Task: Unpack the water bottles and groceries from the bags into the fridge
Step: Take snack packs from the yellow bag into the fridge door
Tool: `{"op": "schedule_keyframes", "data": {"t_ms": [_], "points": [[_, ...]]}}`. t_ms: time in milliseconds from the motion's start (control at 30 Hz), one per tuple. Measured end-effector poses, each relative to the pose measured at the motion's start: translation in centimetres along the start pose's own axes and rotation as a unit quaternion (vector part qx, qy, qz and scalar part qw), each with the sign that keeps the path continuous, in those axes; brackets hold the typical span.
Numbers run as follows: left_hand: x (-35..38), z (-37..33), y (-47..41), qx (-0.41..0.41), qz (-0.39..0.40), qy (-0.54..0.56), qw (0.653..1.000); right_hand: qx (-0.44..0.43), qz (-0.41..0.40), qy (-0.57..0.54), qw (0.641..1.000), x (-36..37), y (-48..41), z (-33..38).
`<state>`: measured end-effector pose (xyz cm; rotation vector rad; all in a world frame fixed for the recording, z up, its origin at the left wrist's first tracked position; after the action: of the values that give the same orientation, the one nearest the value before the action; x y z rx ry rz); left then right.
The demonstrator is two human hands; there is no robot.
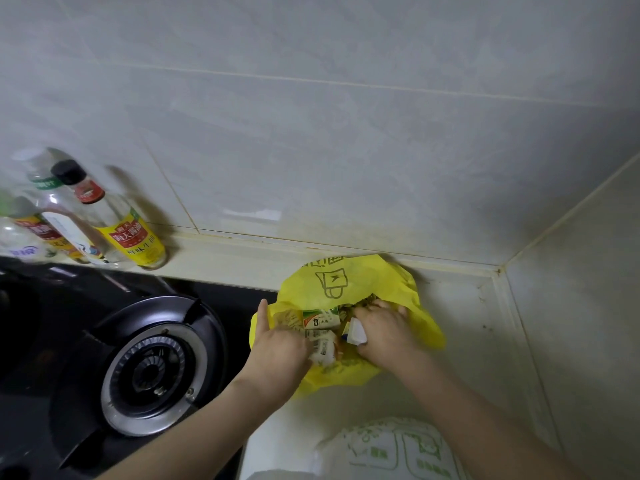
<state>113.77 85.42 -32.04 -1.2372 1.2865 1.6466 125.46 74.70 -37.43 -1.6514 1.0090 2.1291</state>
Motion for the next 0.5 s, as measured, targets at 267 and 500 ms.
{"op": "schedule_keyframes", "data": {"t_ms": [267,500], "points": [[-1.3,0.8,-0.5,0.059,-0.144,-0.016,0.988,0.015,-0.001,0.014,1.000,0.0,-0.6,0.3],[-3.1,0.8,-0.8,0.071,-0.214,-0.004,0.974,0.032,-0.069,-0.075,0.994,-2.3,0.1,-1.3]]}}
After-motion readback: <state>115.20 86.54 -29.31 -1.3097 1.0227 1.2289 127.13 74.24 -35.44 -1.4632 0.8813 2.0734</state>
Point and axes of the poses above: each hand's wrist, its own y-axis away from the middle knuckle, its own x-axis out of the palm, z = x × y, the point moved 6 cm from there along -y, towards the middle knuckle, and after that the axes turned 6 degrees about -x, right-handed, at the moved point
